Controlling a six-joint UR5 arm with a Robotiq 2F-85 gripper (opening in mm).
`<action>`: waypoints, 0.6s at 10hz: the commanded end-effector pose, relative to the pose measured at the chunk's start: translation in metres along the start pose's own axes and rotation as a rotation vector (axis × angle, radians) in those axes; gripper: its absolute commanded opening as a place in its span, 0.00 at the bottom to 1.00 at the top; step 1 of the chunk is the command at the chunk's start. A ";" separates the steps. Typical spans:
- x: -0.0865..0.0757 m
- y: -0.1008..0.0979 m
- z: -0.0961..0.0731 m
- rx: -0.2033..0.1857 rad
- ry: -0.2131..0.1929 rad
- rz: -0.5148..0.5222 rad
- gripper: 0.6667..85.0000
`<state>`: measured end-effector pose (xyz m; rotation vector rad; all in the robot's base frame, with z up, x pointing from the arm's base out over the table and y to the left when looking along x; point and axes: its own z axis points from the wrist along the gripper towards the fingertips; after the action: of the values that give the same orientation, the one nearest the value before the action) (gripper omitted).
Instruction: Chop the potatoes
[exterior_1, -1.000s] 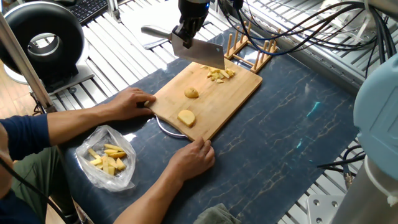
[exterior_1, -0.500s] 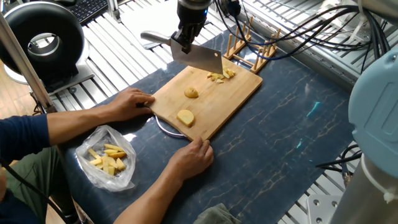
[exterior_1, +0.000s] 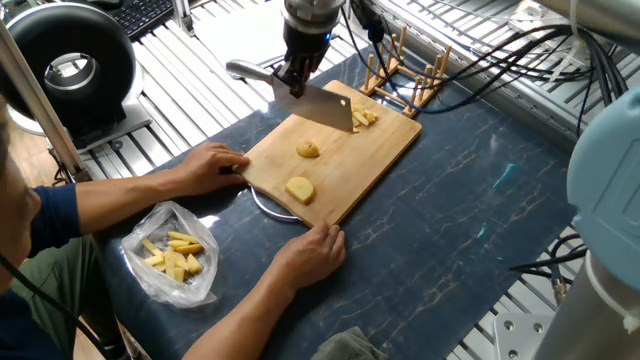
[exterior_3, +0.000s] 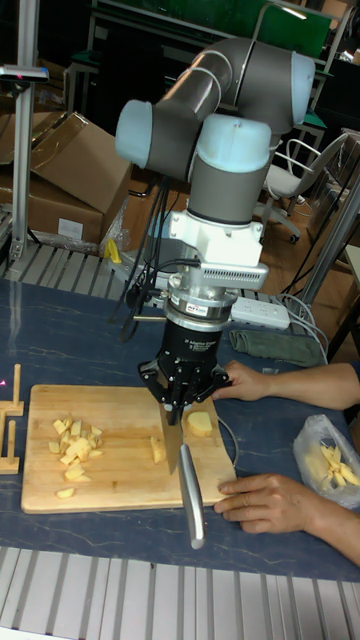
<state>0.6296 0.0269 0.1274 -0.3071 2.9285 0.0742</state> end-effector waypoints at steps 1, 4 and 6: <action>0.004 0.009 0.010 -0.012 -0.037 -0.016 0.00; 0.011 -0.005 0.016 0.024 -0.063 -0.035 0.00; 0.026 -0.006 0.015 0.028 -0.016 -0.013 0.00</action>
<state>0.6190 0.0204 0.1106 -0.3386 2.8904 0.0341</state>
